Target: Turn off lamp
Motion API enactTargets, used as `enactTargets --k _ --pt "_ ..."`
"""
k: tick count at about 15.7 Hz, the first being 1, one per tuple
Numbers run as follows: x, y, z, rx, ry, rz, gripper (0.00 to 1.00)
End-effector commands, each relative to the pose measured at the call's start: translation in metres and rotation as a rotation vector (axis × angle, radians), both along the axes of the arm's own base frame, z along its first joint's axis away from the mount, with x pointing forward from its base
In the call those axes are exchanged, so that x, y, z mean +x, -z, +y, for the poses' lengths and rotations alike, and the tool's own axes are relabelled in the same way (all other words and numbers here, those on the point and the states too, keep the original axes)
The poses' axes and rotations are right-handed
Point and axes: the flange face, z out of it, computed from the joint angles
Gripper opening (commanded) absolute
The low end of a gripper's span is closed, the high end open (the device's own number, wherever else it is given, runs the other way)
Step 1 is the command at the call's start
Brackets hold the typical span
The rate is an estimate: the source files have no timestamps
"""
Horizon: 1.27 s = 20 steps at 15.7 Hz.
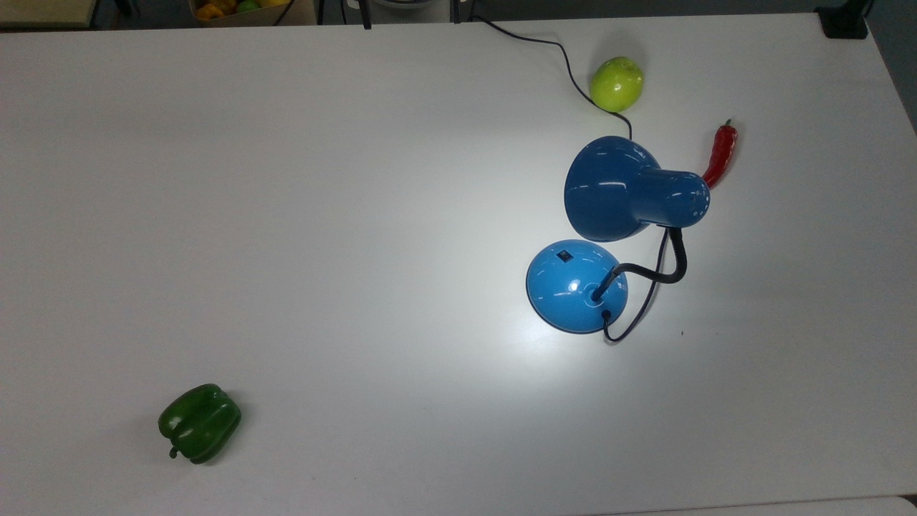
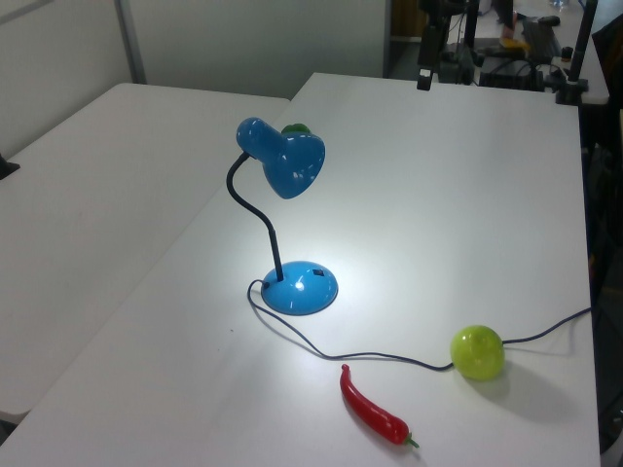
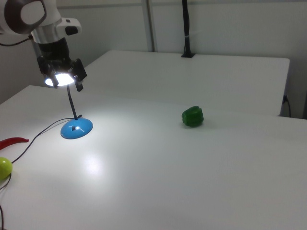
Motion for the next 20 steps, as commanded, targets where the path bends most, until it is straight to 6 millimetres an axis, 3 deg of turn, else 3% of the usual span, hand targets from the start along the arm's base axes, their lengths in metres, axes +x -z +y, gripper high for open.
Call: enactTargets --k 1,12,13,14,16,18,20 --pt "-0.003 0.004 0.002 -0.009 -0.021 -0.011 1.00" --pt "0.001 0.008 0.008 -0.006 -0.019 -0.027 1.00" --pt "0.001 0.010 0.009 -0.002 -0.018 -0.025 0.96" --pt "0.001 0.011 0.009 0.002 -0.020 -0.023 0.86" --pt "0.001 0.013 0.009 0.002 -0.030 -0.019 0.45" --pt "0.001 0.014 0.011 0.004 -0.033 -0.018 0.28" --pt "0.001 0.016 0.012 0.004 -0.034 -0.015 0.17"
